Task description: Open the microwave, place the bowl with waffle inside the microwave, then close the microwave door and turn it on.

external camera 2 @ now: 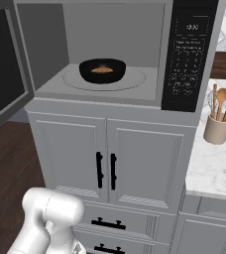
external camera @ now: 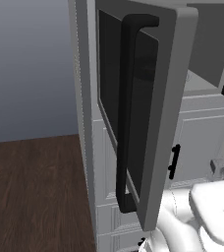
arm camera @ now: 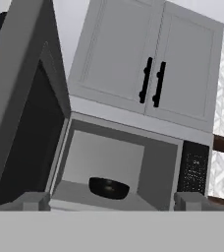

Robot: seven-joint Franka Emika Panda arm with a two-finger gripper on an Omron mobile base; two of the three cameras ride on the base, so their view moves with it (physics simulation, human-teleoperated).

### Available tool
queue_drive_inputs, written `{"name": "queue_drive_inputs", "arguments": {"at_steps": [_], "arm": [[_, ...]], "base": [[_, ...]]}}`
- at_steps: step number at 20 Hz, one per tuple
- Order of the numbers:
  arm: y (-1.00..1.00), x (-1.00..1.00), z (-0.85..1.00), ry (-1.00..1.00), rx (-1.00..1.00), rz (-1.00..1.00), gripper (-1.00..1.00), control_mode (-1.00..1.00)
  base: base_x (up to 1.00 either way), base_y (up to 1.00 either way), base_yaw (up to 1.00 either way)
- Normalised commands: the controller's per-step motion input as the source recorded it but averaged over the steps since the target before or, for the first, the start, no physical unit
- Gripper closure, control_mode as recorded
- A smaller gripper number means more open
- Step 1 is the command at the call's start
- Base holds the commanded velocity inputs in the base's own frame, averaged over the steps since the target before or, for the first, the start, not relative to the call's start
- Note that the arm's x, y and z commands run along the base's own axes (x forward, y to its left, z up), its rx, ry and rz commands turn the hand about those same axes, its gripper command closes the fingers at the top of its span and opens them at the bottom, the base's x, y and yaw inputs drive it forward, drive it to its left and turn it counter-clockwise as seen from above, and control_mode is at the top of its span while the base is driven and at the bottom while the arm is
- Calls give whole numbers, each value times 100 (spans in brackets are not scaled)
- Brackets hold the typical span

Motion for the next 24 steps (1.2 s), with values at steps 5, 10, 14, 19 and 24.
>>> {"name": "queue_drive_inputs", "arguments": {"at_steps": [5, 10, 14, 19, 24], "arm": [[94, -30, 0, -2, -14, -7, -100, -100], [89, 65, -13, -2, -12, -18, -100, -100], [68, 54, -11, -7, -4, -23, -100, -100], [31, 23, -17, -19, 0, -20, -100, -100], [0, 32, -10, -11, 0, -22, -100, -100]], "base": [[0, 0, 0], [0, 0, 0], [0, 0, 0], [0, 0, 0], [0, 0, 0]]}}
